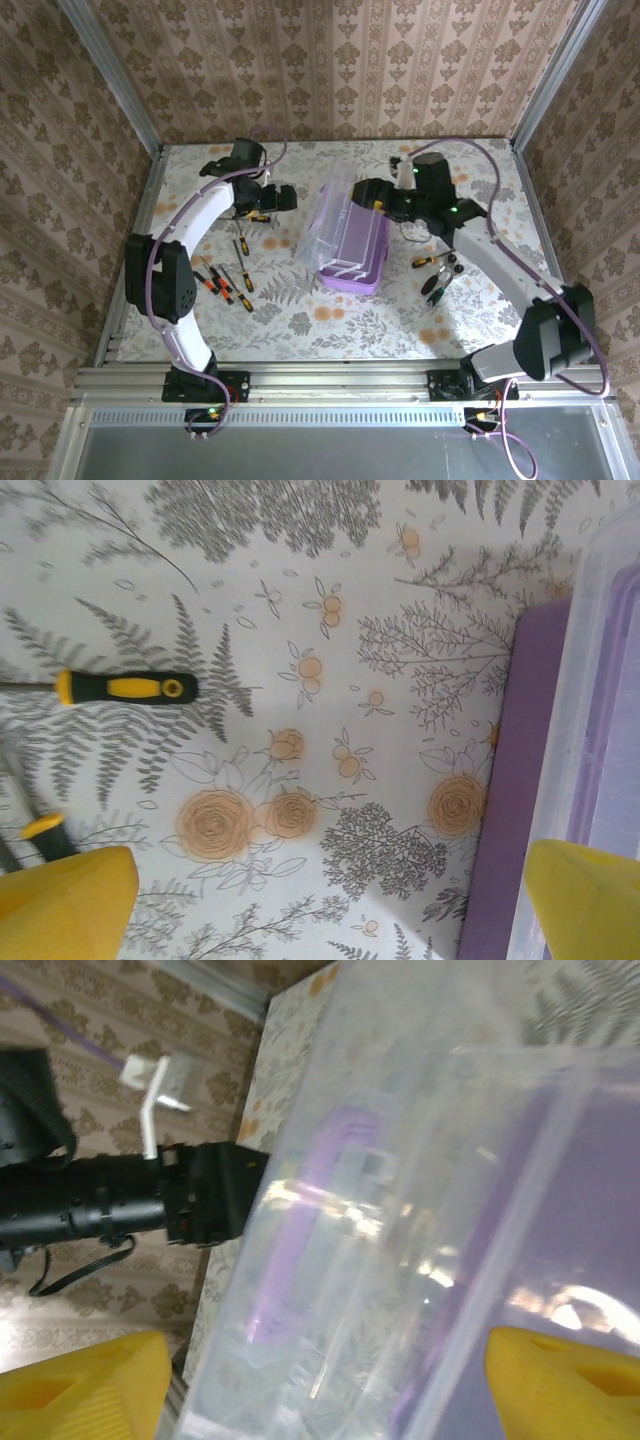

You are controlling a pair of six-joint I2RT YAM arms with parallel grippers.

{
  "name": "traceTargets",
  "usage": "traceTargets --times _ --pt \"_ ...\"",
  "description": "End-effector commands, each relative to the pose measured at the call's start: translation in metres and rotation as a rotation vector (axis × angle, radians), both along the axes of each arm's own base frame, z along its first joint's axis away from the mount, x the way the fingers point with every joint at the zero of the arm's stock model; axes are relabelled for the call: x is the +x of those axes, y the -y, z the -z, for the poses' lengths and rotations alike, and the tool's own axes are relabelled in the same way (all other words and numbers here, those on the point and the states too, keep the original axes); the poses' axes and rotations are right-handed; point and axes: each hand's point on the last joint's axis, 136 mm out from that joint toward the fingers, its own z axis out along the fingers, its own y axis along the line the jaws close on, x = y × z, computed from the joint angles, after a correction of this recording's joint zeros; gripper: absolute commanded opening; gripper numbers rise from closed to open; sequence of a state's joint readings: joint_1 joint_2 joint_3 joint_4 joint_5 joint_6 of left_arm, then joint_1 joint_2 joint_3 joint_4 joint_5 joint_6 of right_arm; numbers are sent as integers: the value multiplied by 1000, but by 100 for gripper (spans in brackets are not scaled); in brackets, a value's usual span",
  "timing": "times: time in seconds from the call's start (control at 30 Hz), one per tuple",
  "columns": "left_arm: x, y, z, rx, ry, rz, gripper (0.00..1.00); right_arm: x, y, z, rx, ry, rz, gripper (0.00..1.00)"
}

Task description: Pack the tool kit

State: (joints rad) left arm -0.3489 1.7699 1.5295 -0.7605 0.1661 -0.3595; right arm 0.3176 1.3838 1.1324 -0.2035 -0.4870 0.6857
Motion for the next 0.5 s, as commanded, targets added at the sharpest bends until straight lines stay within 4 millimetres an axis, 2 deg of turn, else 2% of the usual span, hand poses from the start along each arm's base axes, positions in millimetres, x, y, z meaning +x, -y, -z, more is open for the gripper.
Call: traceTargets --times 0.0,0.07,0.13,0.2,0.23,0.33,0.47 --pt "2 -23 -63 57 179 -25 100 -13 51 11 -63 -12 137 83" --pt "-3 -33 -82 99 219 -49 100 -21 77 31 -86 -59 198 81" --pt "-9 -33 -99 135 241 -42 100 -31 95 50 -120 -107 234 77" --pt "-16 -26 -118 186 272 -12 100 -42 106 69 -158 -152 247 75" --pt "-21 -19 -128 206 290 14 100 -46 108 79 -174 -169 247 74" --pt "-39 20 -151 232 332 132 100 -52 109 98 -176 -198 249 73" --pt "-59 72 -164 276 343 292 100 -49 105 112 -154 -223 233 72"
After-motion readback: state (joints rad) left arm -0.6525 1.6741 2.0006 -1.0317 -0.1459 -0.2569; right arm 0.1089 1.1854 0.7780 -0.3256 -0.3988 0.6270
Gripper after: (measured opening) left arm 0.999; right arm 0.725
